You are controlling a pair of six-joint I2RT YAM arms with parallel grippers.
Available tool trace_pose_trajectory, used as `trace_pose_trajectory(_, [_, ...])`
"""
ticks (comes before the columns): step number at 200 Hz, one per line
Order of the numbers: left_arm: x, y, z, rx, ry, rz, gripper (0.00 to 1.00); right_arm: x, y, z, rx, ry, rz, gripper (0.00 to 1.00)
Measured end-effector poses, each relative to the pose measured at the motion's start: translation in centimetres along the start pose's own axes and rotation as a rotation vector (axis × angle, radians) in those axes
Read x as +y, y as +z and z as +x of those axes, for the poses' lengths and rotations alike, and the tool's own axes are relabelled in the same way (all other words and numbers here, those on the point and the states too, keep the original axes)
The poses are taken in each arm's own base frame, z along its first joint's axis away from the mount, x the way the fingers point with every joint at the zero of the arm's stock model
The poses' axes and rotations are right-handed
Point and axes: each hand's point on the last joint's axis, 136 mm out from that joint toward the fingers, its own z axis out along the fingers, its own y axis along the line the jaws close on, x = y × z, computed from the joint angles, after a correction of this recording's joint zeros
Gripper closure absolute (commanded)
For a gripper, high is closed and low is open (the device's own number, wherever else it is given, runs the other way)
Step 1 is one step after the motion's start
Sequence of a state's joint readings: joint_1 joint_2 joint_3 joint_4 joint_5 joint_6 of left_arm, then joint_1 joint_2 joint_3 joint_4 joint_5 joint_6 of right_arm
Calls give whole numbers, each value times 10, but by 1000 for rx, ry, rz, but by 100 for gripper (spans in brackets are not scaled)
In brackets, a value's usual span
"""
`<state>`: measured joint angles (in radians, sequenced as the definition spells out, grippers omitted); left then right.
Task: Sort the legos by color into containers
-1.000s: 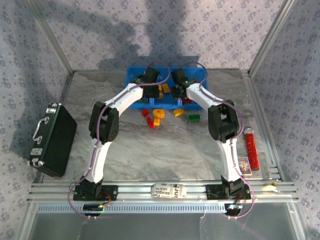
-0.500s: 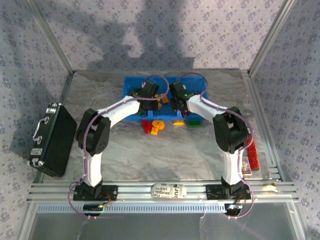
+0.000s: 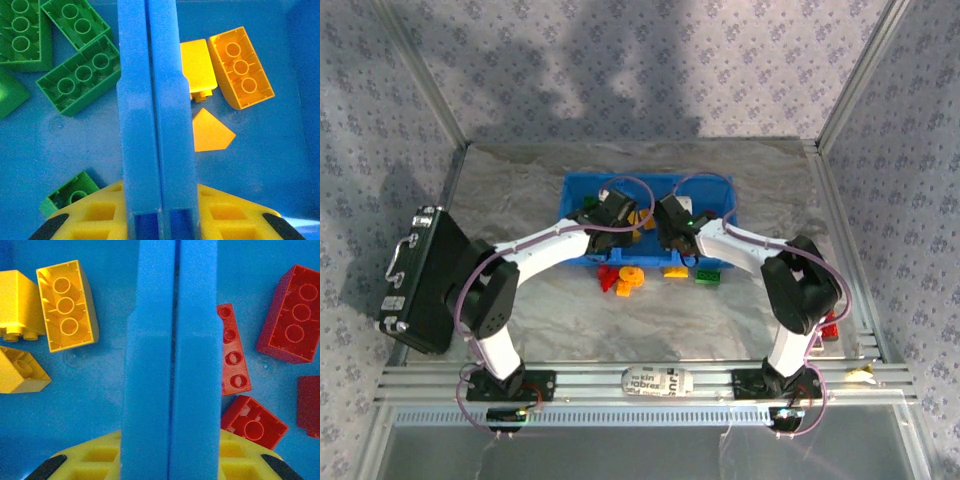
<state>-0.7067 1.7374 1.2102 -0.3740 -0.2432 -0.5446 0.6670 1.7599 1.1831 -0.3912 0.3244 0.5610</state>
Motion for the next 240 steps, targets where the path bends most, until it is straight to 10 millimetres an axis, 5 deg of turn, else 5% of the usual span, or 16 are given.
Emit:
trace_pose_trajectory(79, [-2, 37, -58, 3, -5, -13, 100, -11, 37, -58, 0, -3, 4, 79])
trace_pose_trajectory(93, [-4, 44, -66, 4, 0, -11, 86, -15, 41, -67, -4, -1, 5, 73])
trace_pose_trajectory(107, [-5, 45, -69, 6, 8, -9, 63, -16, 42, -68, -1, -15, 4, 48])
trace_pose_trajectory(114, [-4, 45, -67, 11, 15, -12, 41, -17, 41, -66, 10, -41, 9, 34])
trace_pose_trajectory(127, [-4, 43, -66, 22, 27, -6, 28, -18, 39, -60, 33, -78, 15, 27])
trace_pose_trajectory(156, [-5, 13, -70, -15, 39, 18, 21, -18, 10, -58, 35, -136, 8, 24])
trace_pose_trajectory(185, [-8, -52, -75, -129, 42, 94, 18, -16, -50, -66, -42, -141, -56, 24])
trace_pose_trajectory(213, [1, -101, -60, -233, 24, 181, 17, -14, -80, -32, -33, -169, -147, 23])
trace_pose_trajectory(240, [22, -95, -4, -184, 18, 191, 17, -12, -59, 42, 134, -244, -198, 15])
